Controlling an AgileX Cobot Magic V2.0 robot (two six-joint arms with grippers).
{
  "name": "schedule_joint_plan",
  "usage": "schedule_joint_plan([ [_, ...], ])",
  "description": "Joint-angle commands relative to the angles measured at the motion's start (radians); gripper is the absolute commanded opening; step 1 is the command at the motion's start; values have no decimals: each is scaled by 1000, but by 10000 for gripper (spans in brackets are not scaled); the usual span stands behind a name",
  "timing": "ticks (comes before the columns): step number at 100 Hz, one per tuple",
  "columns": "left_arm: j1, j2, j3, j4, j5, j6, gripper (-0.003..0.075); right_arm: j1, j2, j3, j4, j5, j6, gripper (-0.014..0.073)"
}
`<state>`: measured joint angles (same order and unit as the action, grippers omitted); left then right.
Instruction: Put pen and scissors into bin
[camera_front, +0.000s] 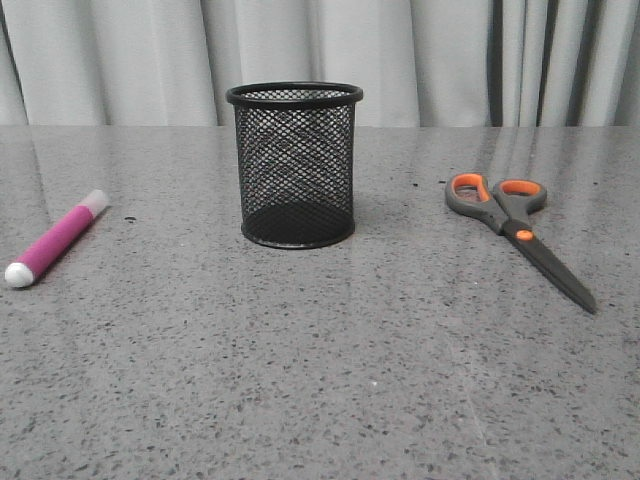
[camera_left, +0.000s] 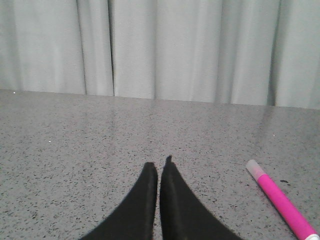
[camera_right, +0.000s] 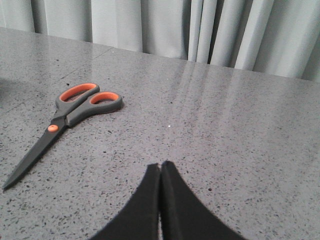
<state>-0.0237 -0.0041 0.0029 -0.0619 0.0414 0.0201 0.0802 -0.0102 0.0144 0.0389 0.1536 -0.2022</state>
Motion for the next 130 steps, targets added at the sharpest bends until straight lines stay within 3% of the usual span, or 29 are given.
schedule_joint_plan([
  [1,0,-32,27,-7,-69,-6,-20,-5,-23,10,-11,-72,-2,-73],
  [107,0,-32,27,-7,-69,-6,-20,-5,-23,10,-9,-72,-2,-73],
  [117,0,-32,27,-42,-71,-6,-20,-5,-23,10,68,-72,-2,-73],
  [130,0,-32,27,-212,-71,-6,-20,-5,-23,10,231,-101,-2,-73],
])
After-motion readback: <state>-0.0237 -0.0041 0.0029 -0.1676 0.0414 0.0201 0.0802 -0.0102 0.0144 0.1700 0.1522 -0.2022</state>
